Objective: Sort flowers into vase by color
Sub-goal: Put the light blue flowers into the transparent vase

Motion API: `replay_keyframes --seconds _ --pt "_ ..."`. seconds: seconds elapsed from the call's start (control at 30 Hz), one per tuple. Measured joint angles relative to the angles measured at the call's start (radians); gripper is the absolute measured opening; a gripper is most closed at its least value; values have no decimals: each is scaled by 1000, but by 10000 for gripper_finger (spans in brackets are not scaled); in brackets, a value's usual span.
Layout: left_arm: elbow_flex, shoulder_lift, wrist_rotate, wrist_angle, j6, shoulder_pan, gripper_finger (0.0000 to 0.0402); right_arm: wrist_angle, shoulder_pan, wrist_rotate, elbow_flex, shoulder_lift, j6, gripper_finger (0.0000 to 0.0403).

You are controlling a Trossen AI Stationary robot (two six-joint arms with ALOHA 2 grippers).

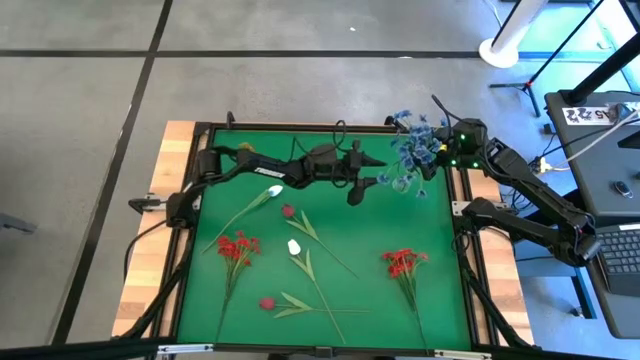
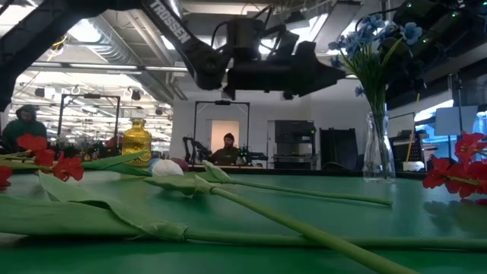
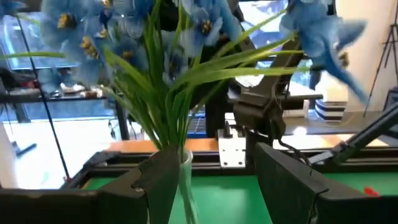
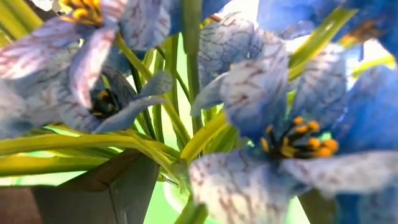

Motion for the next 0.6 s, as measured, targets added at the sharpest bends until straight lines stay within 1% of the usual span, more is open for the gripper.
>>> replay_keyframes --seconds 0.2,0.37,0.6 --pt "132 58 -11 -6 1 0 201 5 0 0 0 0 5 324" --pt "232 91 -23 -97 2 0 201 5 0 0 0 0 8 324" --pt "259 95 -52 -107 8 0 200 4 0 0 0 0 8 324"
